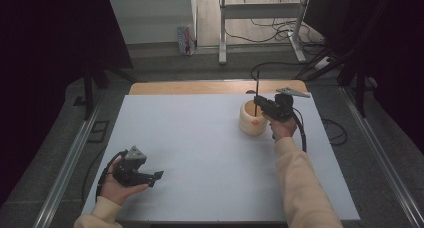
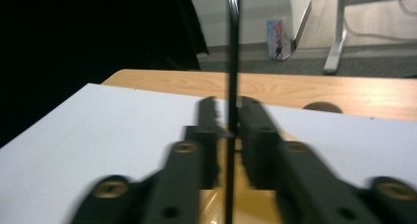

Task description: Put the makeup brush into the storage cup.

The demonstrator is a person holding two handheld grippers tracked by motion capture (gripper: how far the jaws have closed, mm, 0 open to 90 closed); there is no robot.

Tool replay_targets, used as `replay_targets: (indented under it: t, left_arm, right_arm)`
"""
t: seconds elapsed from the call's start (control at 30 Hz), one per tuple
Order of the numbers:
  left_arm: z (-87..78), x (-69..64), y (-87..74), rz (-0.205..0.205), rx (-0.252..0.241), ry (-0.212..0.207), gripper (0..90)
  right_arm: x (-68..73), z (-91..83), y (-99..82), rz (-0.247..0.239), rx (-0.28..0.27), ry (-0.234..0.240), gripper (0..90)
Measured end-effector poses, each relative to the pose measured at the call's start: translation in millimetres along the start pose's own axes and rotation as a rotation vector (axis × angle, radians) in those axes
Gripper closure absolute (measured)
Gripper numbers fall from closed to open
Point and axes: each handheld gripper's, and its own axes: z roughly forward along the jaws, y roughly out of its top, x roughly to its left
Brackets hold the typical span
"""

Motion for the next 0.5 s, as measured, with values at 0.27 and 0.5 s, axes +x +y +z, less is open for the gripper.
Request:
replay_targets:
  t: [0.27, 0.5]
  left_arm:
    - [0.1, -0.2, 0.2, 0.001, 0.001, 0.001, 16.8]
    - [0.5, -0.5, 0.5, 0.003, -0.002, -0.001, 16.8]
  right_arm:
    - [1.0, -9.9, -0.3, 0.006, -0.050, -0.061, 38.9]
    - [0.4, -18.2, 3.3, -0.004, -0.023, -0.049, 34.8]
